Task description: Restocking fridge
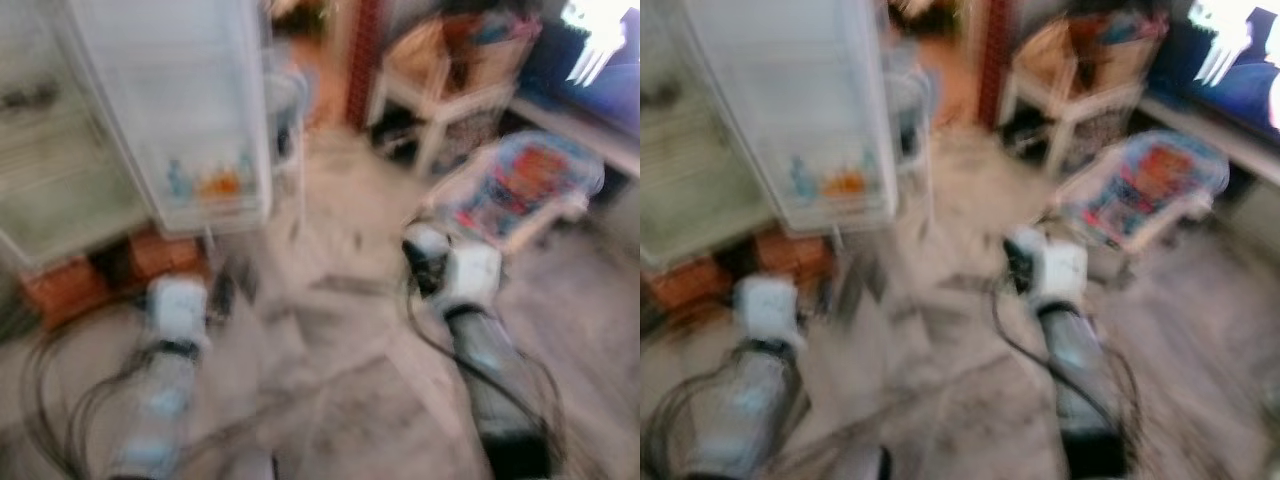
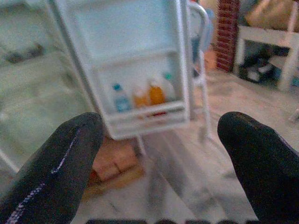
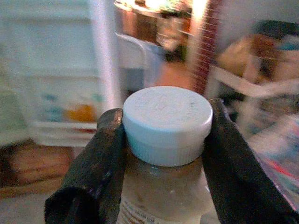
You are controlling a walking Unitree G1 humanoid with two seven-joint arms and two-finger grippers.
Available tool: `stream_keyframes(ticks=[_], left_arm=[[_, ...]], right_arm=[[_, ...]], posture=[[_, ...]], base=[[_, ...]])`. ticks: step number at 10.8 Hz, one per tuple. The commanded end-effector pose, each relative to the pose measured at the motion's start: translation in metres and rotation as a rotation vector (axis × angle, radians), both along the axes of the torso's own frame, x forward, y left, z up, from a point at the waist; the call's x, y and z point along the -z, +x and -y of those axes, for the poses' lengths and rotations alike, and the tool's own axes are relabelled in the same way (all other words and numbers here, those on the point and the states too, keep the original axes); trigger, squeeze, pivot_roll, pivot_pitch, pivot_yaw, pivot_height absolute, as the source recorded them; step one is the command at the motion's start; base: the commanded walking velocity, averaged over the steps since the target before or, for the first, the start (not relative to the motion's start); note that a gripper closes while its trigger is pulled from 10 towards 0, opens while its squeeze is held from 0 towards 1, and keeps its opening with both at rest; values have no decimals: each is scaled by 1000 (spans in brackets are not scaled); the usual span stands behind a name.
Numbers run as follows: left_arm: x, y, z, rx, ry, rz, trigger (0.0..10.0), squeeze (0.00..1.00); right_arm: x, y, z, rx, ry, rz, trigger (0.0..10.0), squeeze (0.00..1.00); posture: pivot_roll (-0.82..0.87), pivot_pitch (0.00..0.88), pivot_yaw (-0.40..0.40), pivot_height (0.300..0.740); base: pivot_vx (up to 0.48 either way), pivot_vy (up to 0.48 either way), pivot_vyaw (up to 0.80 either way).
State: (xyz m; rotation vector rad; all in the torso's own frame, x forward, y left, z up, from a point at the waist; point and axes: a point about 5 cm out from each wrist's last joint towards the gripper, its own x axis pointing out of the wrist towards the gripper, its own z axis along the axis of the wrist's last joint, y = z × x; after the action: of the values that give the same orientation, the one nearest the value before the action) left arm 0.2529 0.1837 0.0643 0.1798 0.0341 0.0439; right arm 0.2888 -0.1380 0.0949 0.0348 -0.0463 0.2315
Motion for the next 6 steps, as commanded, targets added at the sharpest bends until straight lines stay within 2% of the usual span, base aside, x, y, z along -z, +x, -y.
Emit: stream_keyframes(ticks=[1,3,6], left_arm=[[-3,-1,6,21,-22,23,10000,0],[-12,1,8,26,-133,64,10000,0],[-14,0,10,61,-143,71,10000,0]], right_arm=[[-8,3,7,17,-7,38,10000,0],[-8,4,7,19,9,39,10000,0],[-9,5,6,26,13,45,10000,0]], posture=[[145,20,-48,740],[153,30,-49,740],[156,34,-43,740]], base=[[0,0,738],[0,0,0],[0,0,0]])
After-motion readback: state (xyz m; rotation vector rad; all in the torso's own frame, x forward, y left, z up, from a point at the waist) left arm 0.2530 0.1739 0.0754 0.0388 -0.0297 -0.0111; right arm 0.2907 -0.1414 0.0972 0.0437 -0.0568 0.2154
